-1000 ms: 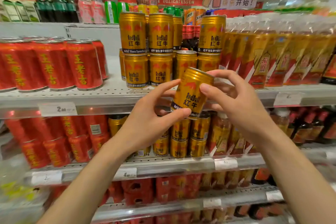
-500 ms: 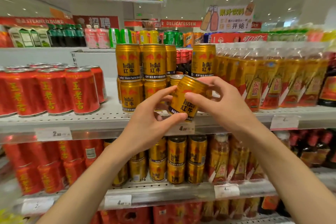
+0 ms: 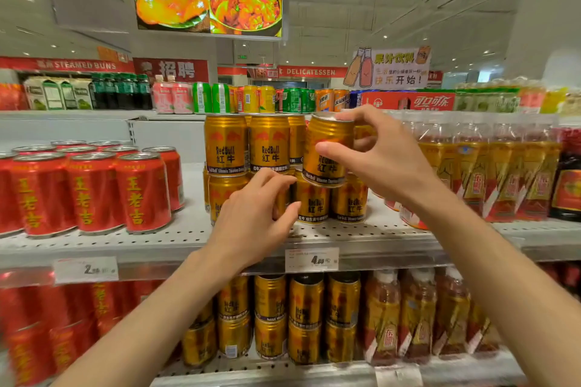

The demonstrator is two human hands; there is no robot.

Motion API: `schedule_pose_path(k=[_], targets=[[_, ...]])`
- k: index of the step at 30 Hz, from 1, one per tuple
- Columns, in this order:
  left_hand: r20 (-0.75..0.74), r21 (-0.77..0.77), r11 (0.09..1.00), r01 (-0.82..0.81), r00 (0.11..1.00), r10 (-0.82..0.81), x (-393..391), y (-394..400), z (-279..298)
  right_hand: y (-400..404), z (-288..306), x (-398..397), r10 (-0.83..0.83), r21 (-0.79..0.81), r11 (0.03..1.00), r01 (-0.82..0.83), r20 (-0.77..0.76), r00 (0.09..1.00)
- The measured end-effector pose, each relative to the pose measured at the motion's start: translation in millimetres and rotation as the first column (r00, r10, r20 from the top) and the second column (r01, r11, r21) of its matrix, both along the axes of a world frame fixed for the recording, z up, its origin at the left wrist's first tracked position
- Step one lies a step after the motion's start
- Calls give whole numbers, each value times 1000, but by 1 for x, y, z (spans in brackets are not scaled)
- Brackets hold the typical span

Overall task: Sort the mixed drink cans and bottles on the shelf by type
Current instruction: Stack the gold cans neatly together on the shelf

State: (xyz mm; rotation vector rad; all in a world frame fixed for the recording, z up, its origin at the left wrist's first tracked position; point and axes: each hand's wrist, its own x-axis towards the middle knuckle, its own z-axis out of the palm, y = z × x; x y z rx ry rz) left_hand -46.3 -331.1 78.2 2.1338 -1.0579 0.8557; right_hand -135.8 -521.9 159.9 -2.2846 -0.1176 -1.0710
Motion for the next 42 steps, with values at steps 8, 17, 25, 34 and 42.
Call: schedule_pose_path(k=[8,17,25,34,42], targets=[[125,32,992,-121,985,116,13,11,2,-1,0,31,-27,-126,991,36,69,997],[169,63,975,-214,965,201,17,12,7,2,-3,52,-90,-211,972,106,84,992],[123,56,977,-206,973,198,17,8,11,7,-7,66,-115,-264,954,145,128,985],[127,27,982,-188,975,183,18,7,19,4,-14,68,-81,-276,952,133,192,978],[166,-12,988,-157,974,156,16,4,24,3,-13,67,-89,-293,947,132,154,984]])
